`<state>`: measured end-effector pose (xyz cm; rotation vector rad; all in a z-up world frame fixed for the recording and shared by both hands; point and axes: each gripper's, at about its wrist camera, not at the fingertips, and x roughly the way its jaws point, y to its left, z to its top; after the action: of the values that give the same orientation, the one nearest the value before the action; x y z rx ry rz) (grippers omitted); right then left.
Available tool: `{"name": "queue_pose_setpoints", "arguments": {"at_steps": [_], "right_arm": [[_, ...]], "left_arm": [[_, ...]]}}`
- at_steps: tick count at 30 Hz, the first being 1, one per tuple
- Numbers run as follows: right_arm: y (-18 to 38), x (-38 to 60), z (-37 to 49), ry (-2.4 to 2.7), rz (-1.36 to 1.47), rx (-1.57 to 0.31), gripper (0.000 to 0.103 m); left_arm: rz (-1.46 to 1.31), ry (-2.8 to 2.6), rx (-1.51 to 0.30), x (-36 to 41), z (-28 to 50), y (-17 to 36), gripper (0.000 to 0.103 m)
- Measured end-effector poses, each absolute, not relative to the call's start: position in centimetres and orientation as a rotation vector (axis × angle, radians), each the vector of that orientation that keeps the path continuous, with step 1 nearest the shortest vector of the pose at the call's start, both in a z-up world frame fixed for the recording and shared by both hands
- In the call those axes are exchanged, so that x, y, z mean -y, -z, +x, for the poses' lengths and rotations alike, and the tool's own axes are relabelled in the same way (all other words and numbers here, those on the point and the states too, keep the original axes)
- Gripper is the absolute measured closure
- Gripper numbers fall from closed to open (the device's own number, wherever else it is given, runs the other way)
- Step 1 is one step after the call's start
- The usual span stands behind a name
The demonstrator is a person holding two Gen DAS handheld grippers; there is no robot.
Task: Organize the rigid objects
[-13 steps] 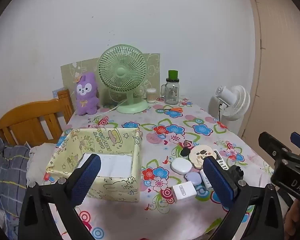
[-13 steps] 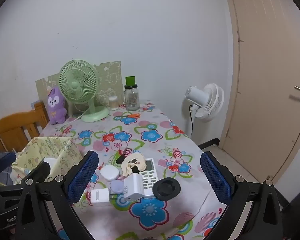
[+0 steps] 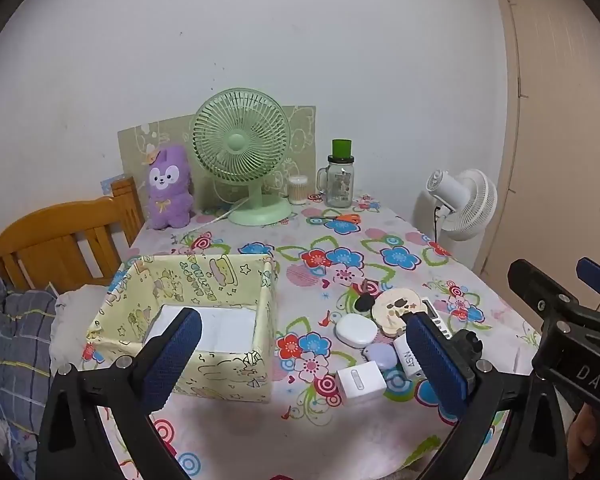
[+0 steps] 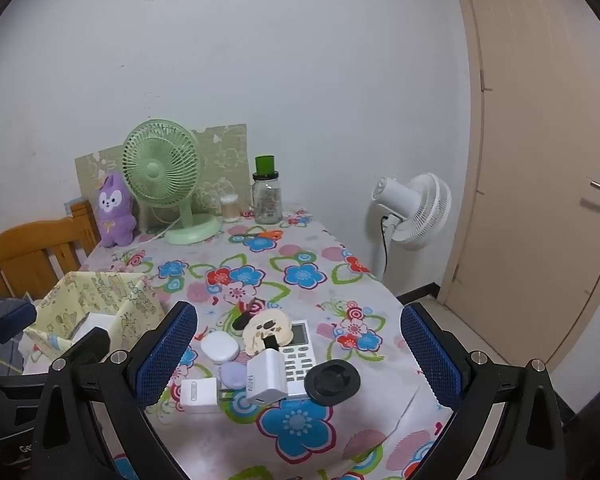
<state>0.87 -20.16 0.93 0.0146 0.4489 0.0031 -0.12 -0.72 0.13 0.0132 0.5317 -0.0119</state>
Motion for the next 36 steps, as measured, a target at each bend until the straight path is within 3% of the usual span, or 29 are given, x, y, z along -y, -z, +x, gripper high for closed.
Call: {"name": "queue_pose_setpoints", "arguments": {"at_steps": [36], "right_arm": [[-0.4, 19.3, 1.2, 0.01, -0.018, -0.452, 0.0]], "left_arm": [[-0.015, 0.002, -0.531, -0.6, 0.0, -0.2, 0.0]]}}
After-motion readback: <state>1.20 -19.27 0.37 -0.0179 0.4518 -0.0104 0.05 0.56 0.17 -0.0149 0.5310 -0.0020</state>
